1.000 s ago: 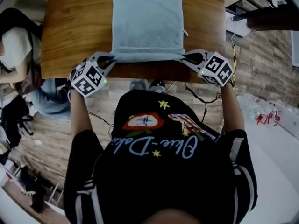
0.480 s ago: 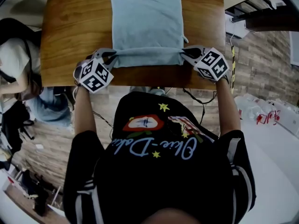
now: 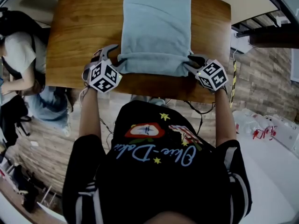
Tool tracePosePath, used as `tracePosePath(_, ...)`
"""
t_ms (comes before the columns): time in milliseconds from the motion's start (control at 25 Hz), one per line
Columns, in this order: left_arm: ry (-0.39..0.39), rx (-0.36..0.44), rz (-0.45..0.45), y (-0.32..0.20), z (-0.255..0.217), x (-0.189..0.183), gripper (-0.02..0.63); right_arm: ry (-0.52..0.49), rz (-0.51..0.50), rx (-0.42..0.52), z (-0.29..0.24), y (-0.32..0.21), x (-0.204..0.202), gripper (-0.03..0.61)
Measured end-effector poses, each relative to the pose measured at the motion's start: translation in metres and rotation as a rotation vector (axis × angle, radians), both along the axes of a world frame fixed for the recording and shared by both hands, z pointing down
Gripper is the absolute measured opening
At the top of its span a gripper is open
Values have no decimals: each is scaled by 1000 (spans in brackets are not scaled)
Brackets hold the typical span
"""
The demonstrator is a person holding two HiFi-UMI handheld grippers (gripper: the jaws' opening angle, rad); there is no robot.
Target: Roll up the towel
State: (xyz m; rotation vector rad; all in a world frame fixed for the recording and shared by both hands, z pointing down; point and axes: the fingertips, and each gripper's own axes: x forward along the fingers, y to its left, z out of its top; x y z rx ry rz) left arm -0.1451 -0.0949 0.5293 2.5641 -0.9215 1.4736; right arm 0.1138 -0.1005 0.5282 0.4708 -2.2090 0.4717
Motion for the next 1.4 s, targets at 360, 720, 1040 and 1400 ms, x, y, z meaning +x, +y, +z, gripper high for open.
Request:
tracePosePath(360,55,115,-81,-6,-41,-17,247,-23,9,133,-38,-14,14,206)
tracePosePath(720,-36,88,64,44,-29,3,247,87,-265,354,-47,35,-22,206)
tracePosePath(1040,-80,14,145,68,0,14,245,203,-389,335,-18,53,-21,206)
tracePosePath(1400,-122,8,187,57,11,10,198,274,-404,300,7,51,-11,204)
